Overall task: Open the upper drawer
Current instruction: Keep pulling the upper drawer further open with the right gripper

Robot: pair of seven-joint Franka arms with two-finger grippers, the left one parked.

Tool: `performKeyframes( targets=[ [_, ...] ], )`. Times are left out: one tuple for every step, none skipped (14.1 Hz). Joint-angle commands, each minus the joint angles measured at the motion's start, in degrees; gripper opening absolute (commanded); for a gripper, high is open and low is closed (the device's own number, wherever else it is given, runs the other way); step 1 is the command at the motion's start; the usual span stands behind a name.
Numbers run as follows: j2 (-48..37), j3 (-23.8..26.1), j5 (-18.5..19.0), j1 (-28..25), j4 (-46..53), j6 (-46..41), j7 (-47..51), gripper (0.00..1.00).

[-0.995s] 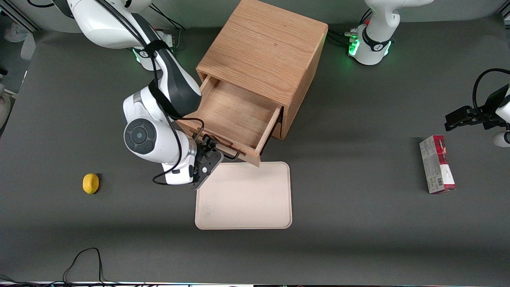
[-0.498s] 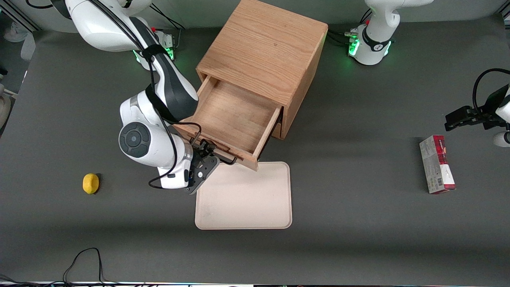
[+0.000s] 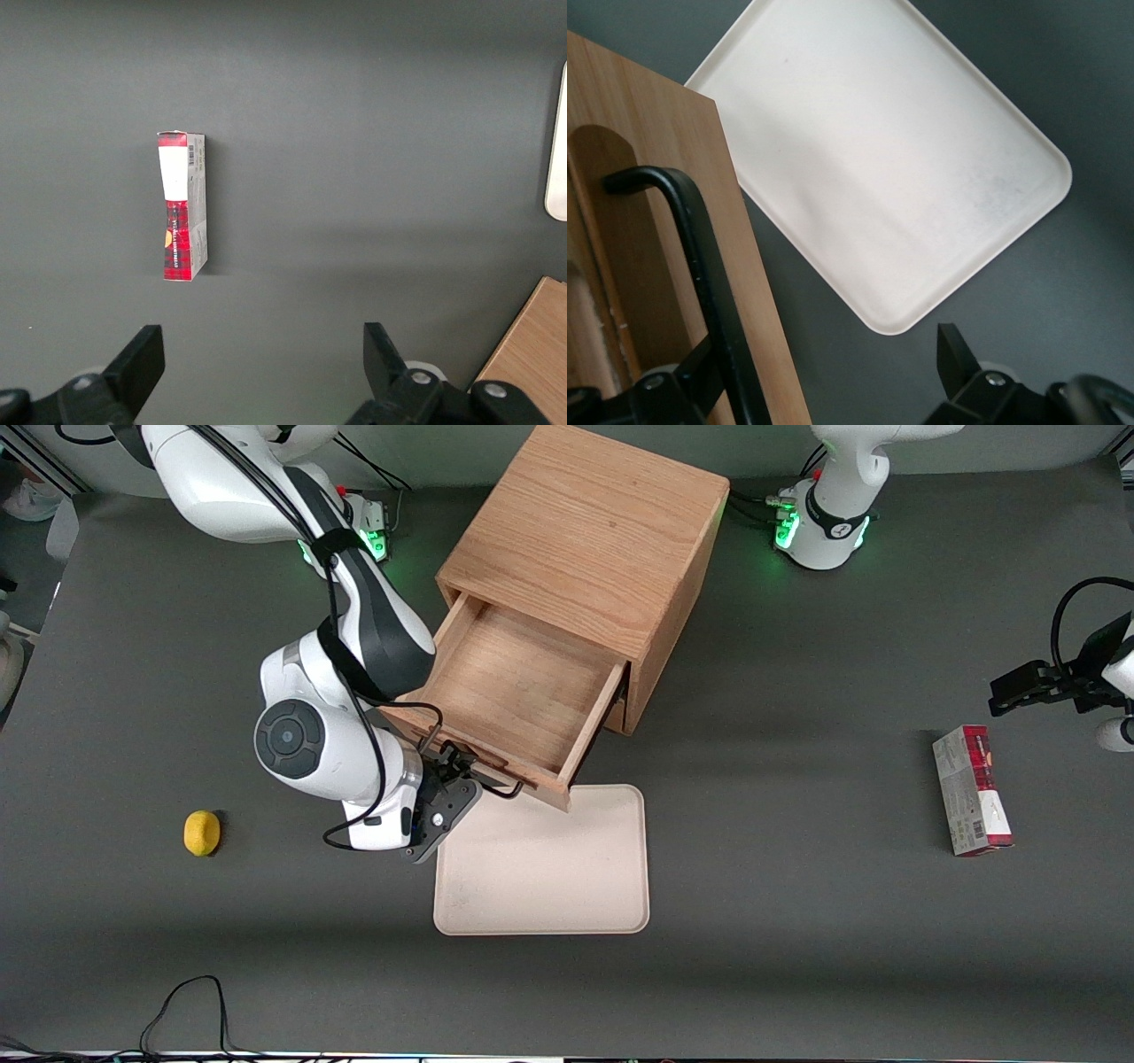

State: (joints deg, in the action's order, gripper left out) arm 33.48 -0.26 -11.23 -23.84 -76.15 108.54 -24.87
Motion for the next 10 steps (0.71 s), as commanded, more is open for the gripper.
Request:
performKeyframes(
  targets=[
    [1.9, 0.2, -1.3, 1.8, 2.5, 0.9, -1.6, 1.0],
    [2.1, 0.2, -1.2, 1.8, 2.8, 1.2, -1.5, 1.0],
    [2.2, 0.2, -1.2, 1.8, 3.0, 1.2, -1.5, 1.0],
    [2.2, 0.2, -1.2, 1.8, 3.0, 1.2, -1.5, 1.0],
    [2.2, 0.2, -1.2, 1.9, 3.1, 1.3, -1.5, 1.0],
    [2.2, 0.2, -1.2, 2.1, 3.2, 1.3, -1.5, 1.0],
    [2.2, 0.2, -1.2, 2.2, 3.3, 1.3, -1.5, 1.0],
    [2.2, 0.2, -1.2, 2.4, 3.5, 1.5, -1.5, 1.0],
    [2.3, 0.2, -1.2, 2.6, 3.7, 1.7, -1.5, 1.0],
    [2.5, 0.2, -1.2, 2.7, 3.9, 1.8, -1.4, 1.0]
  ],
)
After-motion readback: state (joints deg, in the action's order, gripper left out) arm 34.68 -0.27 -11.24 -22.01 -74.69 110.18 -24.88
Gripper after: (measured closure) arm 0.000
